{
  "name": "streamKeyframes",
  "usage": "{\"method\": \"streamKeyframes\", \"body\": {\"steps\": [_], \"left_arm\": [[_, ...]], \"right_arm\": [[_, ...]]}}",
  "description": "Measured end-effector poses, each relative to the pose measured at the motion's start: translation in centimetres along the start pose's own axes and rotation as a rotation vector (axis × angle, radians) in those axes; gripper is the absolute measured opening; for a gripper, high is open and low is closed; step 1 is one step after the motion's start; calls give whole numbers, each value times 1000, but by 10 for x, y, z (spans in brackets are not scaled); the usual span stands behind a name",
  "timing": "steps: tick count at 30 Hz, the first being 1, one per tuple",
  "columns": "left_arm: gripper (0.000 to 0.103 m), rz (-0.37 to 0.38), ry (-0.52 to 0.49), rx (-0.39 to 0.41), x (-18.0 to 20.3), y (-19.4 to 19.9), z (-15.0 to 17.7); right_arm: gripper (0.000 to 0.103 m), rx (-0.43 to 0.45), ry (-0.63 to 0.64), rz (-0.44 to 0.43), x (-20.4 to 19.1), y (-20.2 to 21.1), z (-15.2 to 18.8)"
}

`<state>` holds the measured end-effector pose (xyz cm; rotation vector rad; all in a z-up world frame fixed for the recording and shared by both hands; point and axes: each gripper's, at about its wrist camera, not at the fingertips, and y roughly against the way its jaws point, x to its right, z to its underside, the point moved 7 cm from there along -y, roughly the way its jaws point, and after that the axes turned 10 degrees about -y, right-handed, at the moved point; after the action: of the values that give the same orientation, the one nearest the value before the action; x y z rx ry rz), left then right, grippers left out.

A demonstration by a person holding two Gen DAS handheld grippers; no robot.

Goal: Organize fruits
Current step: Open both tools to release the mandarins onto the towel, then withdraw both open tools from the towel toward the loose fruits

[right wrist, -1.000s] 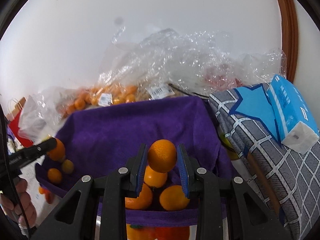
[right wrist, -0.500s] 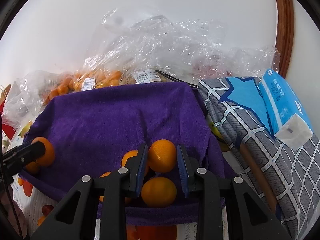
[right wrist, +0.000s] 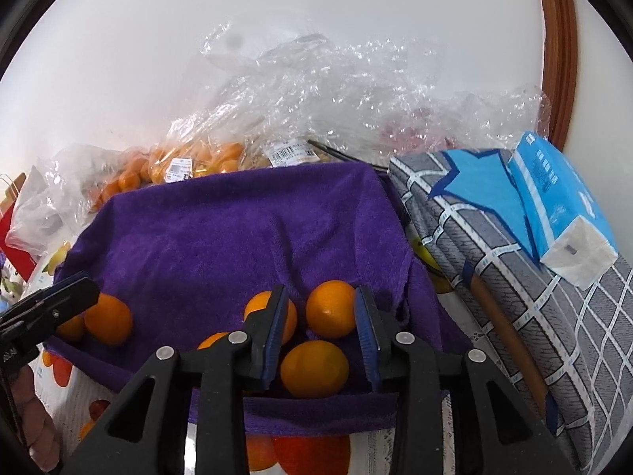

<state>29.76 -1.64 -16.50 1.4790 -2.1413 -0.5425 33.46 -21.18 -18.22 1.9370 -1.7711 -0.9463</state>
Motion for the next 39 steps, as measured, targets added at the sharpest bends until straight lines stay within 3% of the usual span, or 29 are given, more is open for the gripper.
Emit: {"method": "streamKeyframes", "body": {"steps": [5, 13, 17, 20, 22, 26, 30, 32, 35, 39], "left_arm": [[50, -10, 1, 37, -3, 10, -6], [50, -2, 43, 111, -9, 43, -23], [51, -59, 13, 133, -6, 67, -21], [51, -86, 18, 95, -8, 74, -5], [50, -136, -28, 8, -10, 72, 13], [50, -179, -73, -18, -13, 80, 41], [50, -185, -51, -33, -21, 91, 61], [50, -216, -47, -45, -27, 93, 67], [49, -147, 32, -33, -35, 98, 72], [49, -166, 93, -53, -49, 100, 79]], "right_arm": [[48, 25, -17, -47, -13, 23, -3], [52, -8, 41, -64, -35, 65, 30], [52, -54, 38, -78, -40, 79, 50], [52, -55, 28, -78, -40, 90, 61], [52, -49, 29, -71, -41, 94, 66], [52, -86, 29, -97, -44, 92, 81], [52, -59, -9, -54, -39, 93, 86], [52, -85, -33, -69, -39, 91, 88], [51, -114, -32, -73, -42, 88, 92], [51, -114, -17, -96, -51, 91, 98]]}}
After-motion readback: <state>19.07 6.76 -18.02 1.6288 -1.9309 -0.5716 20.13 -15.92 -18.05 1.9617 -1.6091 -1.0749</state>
